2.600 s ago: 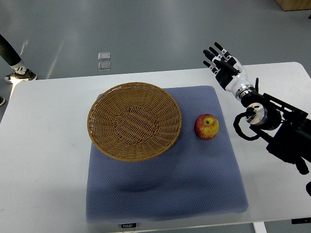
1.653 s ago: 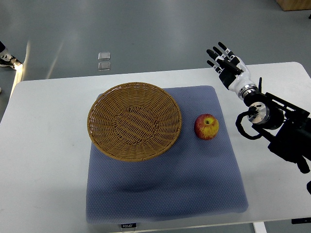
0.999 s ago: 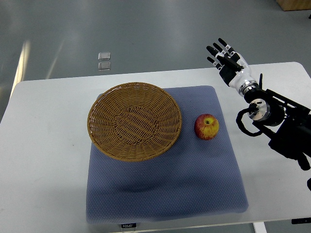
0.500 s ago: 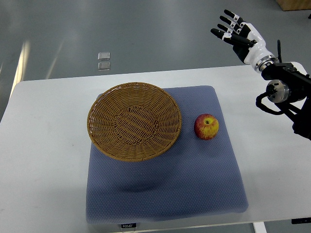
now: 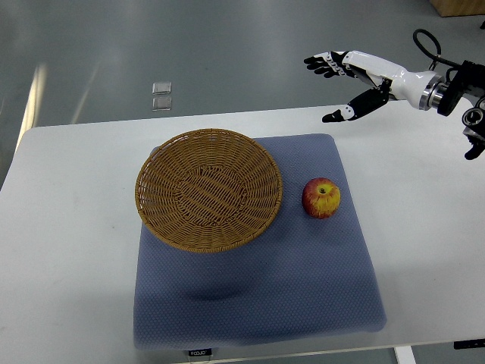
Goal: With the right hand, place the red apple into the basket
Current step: 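Swing the right hand over and lower it toward the apple, then close the right hand's fingers around the red apple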
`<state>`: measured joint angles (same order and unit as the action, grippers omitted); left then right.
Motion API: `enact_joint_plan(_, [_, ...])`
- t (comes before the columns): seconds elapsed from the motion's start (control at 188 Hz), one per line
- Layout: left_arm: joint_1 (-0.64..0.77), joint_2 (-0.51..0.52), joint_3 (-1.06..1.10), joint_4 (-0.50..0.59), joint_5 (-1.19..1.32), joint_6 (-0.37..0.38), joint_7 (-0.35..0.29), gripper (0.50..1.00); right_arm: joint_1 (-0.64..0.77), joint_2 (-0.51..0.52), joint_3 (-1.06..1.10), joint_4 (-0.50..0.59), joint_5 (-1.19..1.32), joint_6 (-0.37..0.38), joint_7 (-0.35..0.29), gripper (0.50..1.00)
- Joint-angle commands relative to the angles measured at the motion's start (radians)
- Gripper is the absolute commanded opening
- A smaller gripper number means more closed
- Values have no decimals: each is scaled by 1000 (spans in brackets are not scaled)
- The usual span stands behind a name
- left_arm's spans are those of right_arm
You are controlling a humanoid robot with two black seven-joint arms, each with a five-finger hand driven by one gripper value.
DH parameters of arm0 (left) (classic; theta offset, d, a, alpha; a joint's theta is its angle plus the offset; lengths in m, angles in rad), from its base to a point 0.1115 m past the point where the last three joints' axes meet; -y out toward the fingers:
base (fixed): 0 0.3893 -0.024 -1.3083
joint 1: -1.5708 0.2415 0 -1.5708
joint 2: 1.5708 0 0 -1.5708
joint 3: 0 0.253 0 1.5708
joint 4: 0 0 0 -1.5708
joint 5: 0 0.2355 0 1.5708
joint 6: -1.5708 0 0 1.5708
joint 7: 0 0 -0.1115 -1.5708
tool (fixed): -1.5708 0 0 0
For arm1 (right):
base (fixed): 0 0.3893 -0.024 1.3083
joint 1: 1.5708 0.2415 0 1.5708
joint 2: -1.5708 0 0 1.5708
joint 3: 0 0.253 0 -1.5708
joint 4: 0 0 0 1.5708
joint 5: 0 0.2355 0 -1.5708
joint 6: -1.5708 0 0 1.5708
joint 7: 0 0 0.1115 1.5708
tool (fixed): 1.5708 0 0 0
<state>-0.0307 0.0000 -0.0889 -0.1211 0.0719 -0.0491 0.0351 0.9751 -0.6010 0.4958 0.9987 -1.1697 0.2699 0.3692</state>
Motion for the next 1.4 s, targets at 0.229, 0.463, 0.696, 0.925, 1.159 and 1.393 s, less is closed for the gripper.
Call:
enact_joint_plan(0.229, [0, 0, 0, 0, 0, 0, 0, 1000, 103, -80, -157, 113, -291, 77, 25, 915])
enact_joint_plan(0.463, [0, 0, 0, 0, 0, 0, 0, 1000, 169, -95, -298, 192, -393, 117, 65, 915])
enact_joint_plan(0.696, [0, 0, 0, 0, 0, 0, 0, 1000, 155, -62, -353, 192, -501, 48, 62, 915])
enact_joint_plan(0.925, [0, 0, 0, 0, -1, 0, 0, 1000, 137, -54, -382, 192, -510, 23, 62, 915])
enact_joint_plan(1.159, [0, 0, 0, 0, 0, 0, 0, 1000, 79, -17, -384, 172, -539, -40, 53, 915])
enact_joint_plan(1.393, [0, 0, 0, 0, 0, 0, 0, 1000, 62, -13, -384, 149, -554, -60, 51, 915])
